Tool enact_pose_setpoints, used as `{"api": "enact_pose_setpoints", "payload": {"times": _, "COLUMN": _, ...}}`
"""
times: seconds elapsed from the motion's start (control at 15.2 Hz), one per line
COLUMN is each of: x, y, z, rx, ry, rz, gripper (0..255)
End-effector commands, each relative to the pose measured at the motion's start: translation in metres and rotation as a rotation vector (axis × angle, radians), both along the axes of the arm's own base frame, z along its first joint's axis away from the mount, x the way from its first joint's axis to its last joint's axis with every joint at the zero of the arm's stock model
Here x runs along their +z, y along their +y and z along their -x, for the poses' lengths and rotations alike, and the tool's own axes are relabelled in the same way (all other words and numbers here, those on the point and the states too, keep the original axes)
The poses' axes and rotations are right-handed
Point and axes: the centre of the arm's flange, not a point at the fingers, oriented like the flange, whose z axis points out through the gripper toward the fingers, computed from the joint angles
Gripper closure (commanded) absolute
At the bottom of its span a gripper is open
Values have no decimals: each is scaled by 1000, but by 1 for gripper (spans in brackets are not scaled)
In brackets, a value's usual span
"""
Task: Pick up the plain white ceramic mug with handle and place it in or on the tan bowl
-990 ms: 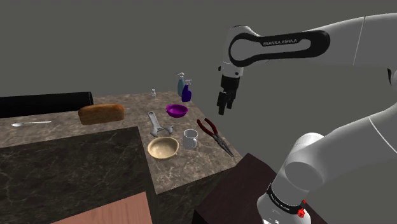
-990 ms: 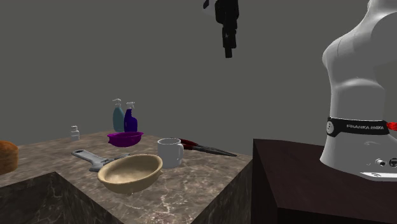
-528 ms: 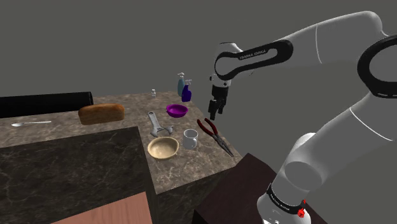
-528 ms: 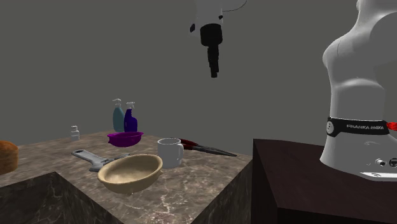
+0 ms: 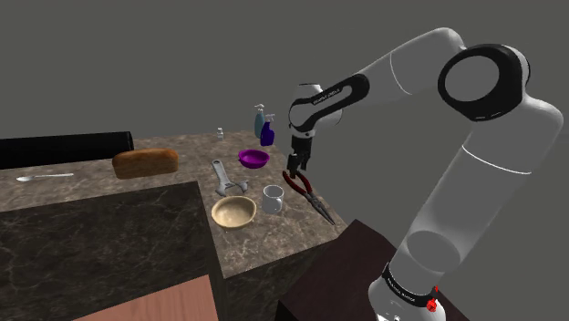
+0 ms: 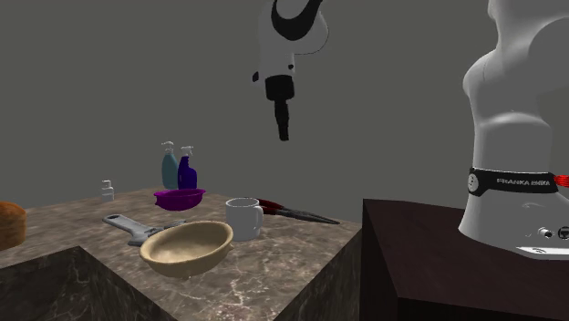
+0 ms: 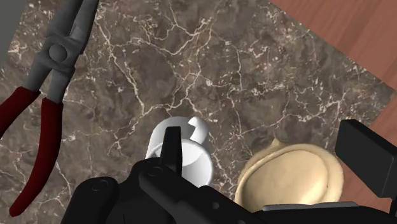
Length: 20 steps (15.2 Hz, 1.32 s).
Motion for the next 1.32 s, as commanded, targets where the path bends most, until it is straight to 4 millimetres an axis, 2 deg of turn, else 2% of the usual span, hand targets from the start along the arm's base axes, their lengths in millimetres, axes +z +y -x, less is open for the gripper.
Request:
{"api": "enact_pose_setpoints", "payload": {"times": 0.0, "x": -20, "y": -6, "z": -14, "rx": 4, "ry": -1, "rz": 4, "gripper": 0}}
{"api": "enact_pose_setpoints", "payload": {"times": 1.06, "x": -174, "y": -63, "z": -143, "rx": 39, "ry": -8, "rz": 28, "gripper": 0}}
{"api": "enact_pose_setpoints", "payload": {"times": 1.25, "x": -189, "y": -65, "z": -145, "rx": 40, "ry": -8, "rz": 29, "gripper": 0}}
